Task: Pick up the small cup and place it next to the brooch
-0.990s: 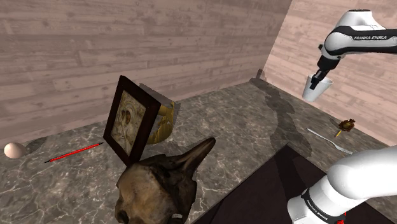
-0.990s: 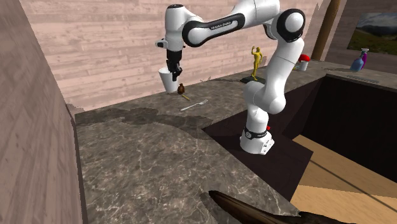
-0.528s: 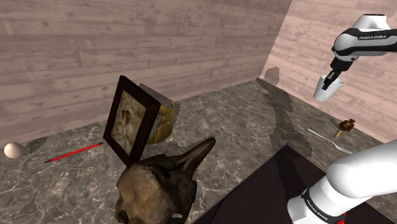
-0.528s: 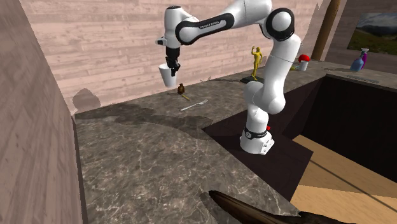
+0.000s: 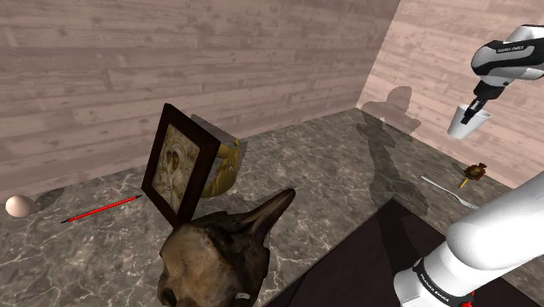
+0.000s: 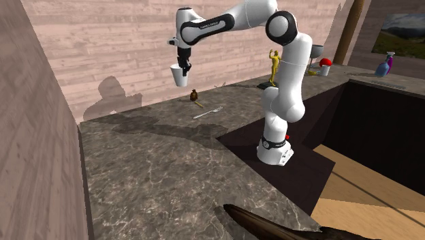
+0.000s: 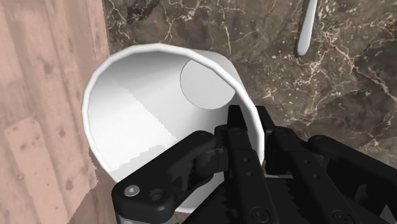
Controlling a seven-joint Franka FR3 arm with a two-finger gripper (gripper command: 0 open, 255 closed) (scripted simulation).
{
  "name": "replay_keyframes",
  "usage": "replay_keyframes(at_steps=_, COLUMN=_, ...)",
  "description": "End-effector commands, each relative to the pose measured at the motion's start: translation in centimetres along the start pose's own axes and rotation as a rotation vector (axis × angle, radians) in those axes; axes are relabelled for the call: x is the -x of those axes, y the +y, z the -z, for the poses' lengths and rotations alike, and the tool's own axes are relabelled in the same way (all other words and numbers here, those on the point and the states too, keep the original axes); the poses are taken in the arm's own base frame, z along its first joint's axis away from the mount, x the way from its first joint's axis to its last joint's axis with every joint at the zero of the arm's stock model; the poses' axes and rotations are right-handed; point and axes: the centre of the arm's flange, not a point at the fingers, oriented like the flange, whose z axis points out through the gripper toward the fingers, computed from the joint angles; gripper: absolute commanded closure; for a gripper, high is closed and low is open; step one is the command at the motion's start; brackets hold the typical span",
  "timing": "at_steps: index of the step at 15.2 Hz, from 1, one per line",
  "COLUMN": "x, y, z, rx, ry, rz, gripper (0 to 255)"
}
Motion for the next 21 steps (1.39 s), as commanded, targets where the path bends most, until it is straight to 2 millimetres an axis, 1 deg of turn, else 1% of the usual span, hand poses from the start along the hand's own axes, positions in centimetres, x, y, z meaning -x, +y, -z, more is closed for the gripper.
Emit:
replay_keyframes(at_steps=1, x=0.6, y=1.6, z=-0.3, rx=0.002, ry=0.001, rz=0.003, gripper=255)
replay_keyframes(at_steps=21, x=0.5, y=-0.7, z=-10.6, rx=0.002, ry=0.001, rz=0.003, gripper=255)
